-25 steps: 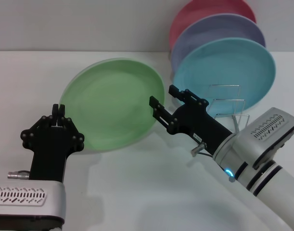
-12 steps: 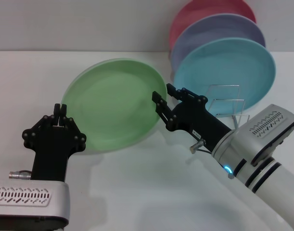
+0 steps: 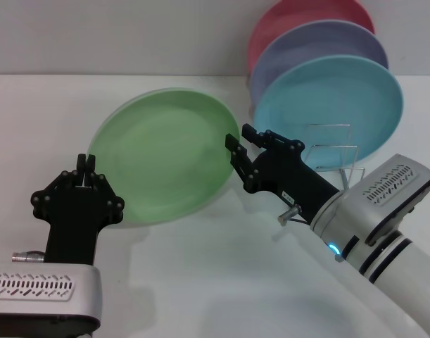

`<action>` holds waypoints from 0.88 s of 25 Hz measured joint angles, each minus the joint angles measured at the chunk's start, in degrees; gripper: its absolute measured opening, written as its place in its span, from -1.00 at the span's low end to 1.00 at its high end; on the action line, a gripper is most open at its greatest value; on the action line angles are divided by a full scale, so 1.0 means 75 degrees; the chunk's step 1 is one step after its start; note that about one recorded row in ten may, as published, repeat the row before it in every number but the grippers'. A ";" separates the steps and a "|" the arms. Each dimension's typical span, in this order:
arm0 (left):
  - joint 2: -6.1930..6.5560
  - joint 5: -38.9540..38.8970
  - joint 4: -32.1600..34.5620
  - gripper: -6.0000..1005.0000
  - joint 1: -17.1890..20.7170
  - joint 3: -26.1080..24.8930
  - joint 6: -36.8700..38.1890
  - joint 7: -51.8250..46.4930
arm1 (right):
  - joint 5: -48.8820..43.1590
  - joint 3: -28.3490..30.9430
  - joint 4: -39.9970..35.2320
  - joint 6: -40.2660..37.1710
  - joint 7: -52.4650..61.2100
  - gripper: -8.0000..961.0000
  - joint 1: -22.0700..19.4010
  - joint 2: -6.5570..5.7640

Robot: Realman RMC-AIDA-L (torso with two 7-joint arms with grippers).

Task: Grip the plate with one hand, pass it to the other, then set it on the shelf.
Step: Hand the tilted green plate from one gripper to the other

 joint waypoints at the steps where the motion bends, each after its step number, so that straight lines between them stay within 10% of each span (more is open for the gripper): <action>1: 0.0000 -0.0001 0.0000 -0.92 0.0000 0.0005 -0.0007 0.0000 | 0.0007 -0.0002 -0.0017 0.0001 0.0000 -0.36 -0.0001 0.0000; 22: 0.0000 0.0090 0.0012 -0.92 -0.0012 0.0017 -0.0059 0.0000 | 0.0005 0.0069 -0.0039 0.0125 -0.0001 -0.56 0.0032 -0.0001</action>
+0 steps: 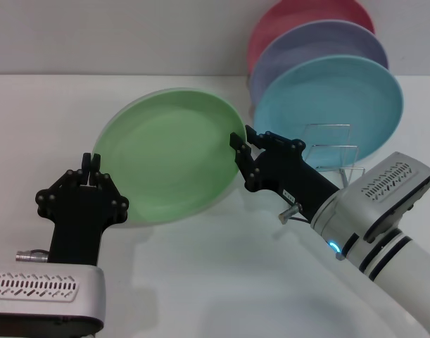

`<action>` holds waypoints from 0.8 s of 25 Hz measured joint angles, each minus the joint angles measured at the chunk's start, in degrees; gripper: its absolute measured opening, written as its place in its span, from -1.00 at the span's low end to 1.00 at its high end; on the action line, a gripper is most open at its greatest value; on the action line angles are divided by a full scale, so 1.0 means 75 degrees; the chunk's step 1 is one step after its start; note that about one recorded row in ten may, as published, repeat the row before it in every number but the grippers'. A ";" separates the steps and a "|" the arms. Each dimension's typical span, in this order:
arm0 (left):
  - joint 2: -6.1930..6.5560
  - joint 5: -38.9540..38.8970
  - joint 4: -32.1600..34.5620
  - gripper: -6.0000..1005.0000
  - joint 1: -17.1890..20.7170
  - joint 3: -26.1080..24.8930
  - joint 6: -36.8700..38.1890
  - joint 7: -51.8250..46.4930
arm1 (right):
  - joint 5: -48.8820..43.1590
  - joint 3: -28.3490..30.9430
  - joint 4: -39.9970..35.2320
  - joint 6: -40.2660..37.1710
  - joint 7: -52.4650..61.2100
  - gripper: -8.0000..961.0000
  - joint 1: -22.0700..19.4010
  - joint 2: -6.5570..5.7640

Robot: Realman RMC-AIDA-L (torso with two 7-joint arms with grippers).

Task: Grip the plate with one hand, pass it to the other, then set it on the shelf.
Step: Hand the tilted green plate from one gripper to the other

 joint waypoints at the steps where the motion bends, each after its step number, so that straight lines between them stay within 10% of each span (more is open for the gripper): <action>1: 0.0000 0.0001 0.0000 -0.92 0.0000 0.0001 0.0000 0.0000 | -0.0008 0.0015 -0.0001 0.0007 -0.0002 -0.56 0.0001 0.0000; 20: 0.0000 0.0028 -0.0001 -0.91 -0.0011 0.0002 -0.0094 0.0000 | -0.0020 -0.0006 -0.0002 0.0062 -0.0012 -0.61 0.0026 0.0000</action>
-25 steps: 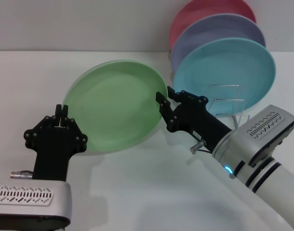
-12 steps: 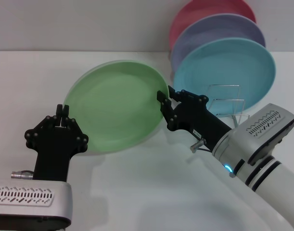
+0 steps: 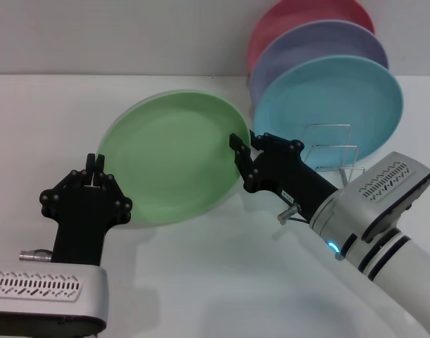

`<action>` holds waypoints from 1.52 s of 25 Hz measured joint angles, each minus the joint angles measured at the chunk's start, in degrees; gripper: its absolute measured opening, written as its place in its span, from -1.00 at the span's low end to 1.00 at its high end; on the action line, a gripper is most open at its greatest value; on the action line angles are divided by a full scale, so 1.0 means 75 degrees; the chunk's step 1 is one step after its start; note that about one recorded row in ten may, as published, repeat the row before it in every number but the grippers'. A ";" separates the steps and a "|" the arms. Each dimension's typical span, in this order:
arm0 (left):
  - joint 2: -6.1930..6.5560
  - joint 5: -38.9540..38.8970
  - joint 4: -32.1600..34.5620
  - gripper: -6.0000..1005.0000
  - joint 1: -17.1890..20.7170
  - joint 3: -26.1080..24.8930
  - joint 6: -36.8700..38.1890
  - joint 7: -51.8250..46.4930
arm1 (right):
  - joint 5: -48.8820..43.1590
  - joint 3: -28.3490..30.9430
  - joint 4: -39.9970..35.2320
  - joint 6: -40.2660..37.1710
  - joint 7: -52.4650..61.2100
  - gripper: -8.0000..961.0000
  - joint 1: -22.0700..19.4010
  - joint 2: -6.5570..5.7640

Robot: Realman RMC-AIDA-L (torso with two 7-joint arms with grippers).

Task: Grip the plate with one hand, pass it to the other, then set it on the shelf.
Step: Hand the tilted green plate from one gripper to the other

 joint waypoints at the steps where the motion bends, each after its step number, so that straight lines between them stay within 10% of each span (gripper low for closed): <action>1: 0.0000 0.0000 0.0000 -0.91 0.0000 0.0000 0.0000 0.0000 | 0.0000 -0.0001 0.0001 0.0000 0.0000 -0.63 0.0000 0.0000; 38: 0.0000 -0.0096 0.0000 -0.91 0.0012 -0.0001 -0.0062 0.0118 | 0.0000 0.0039 -0.0001 0.0197 -0.0295 -0.74 0.0011 0.0000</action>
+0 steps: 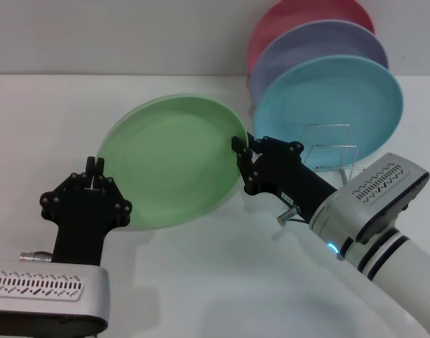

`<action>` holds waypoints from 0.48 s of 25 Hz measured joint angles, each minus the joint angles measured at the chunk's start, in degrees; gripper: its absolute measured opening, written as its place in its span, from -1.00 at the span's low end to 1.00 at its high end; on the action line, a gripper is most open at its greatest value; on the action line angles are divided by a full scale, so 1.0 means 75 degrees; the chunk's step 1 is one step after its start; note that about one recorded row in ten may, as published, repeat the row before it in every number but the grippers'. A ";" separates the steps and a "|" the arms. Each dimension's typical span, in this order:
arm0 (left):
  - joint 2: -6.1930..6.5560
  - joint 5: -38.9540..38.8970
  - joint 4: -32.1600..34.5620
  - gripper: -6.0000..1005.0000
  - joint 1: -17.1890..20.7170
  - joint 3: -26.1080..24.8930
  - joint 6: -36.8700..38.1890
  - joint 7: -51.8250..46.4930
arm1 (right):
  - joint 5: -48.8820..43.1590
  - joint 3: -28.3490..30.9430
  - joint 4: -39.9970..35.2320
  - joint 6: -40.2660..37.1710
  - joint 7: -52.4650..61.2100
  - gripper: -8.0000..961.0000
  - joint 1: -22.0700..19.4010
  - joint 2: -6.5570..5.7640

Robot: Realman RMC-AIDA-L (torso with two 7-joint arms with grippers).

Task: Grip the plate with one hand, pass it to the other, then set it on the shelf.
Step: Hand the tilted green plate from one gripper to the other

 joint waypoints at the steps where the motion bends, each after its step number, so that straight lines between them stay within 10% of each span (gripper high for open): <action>1: 0.0000 0.0002 0.0000 -0.91 0.0000 0.0000 -0.0003 0.0000 | 0.0000 0.0000 0.0000 0.0003 -0.0003 -0.75 0.0000 0.0000; 12: 0.0000 0.0001 0.0000 -0.91 -0.0007 0.0000 -0.0007 0.0000 | 0.0000 0.0001 0.0001 0.0003 -0.0009 -0.80 0.0001 0.0000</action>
